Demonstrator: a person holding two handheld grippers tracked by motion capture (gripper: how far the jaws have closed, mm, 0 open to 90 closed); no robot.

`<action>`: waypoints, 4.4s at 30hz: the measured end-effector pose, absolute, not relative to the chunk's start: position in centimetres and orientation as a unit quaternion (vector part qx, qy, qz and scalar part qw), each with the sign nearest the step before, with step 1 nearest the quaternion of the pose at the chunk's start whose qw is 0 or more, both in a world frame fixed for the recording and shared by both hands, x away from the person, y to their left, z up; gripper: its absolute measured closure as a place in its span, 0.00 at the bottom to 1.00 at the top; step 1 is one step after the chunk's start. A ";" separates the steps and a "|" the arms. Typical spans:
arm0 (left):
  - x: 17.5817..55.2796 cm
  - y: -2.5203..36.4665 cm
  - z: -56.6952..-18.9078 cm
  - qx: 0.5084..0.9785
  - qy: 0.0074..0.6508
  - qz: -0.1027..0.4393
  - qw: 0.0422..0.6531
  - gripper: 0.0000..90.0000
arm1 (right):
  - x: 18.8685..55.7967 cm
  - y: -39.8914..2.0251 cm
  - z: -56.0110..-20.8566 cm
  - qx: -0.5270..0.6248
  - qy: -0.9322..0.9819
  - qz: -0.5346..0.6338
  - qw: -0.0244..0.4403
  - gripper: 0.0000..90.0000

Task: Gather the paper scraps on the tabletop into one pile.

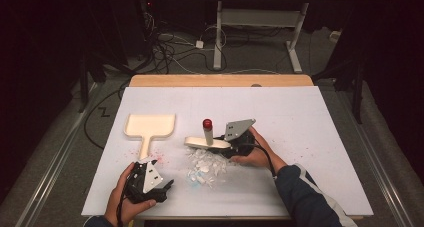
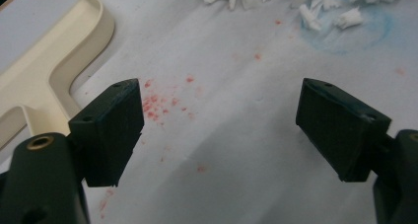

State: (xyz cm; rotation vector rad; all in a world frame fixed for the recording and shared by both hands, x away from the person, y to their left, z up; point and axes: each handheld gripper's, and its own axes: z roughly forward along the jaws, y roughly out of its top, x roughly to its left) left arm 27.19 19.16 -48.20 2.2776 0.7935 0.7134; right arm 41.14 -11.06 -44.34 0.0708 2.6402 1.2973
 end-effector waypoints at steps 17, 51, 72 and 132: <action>27.3 19.6 -47.9 0.854 0.309 0.266 0.323 0.19 | 38.7 -14.8 -40.3 0.089 0.848 0.490 0.182 0.76; 26.8 21.6 -46.8 0.813 0.342 0.316 0.349 0.20 | 32.5 -10.4 -43.7 0.155 0.880 0.435 0.108 0.76; 26.6 22.6 -46.1 0.787 0.364 0.338 0.366 0.20 | 30.2 -9.7 -42.2 0.138 0.870 0.469 0.061 0.75; 27.0 21.4 -46.7 0.811 0.341 0.320 0.351 0.20 | 33.7 -13.3 -42.8 0.124 0.883 0.436 0.125 0.75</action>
